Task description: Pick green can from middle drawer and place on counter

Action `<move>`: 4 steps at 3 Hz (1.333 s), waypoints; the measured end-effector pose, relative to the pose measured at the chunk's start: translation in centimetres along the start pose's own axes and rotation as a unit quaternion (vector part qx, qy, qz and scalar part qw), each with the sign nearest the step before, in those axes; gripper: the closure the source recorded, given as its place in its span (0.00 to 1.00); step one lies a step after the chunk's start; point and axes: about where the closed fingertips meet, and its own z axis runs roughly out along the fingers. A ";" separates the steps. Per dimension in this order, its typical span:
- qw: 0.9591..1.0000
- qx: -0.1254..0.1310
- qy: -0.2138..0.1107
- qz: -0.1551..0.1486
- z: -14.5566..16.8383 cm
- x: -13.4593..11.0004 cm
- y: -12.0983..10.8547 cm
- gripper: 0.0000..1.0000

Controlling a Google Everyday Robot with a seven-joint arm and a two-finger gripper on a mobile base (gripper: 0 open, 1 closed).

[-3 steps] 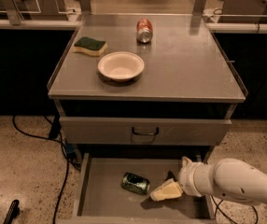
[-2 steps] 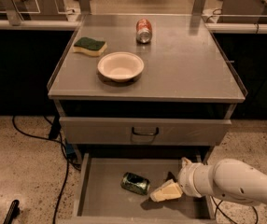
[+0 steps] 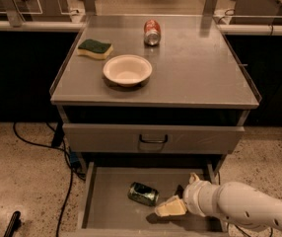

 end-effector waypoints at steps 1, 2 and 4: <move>1.000 -0.019 -0.014 0.004 8.2 1.3 1.6 0.00; 1.000 -0.022 -0.013 0.007 8.5 1.6 1.8 0.00; 1.000 -0.003 -0.023 -0.004 10.8 2.6 2.8 0.00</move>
Offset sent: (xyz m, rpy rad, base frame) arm 0.0347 0.0730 -0.1060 0.0572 -0.0017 0.0481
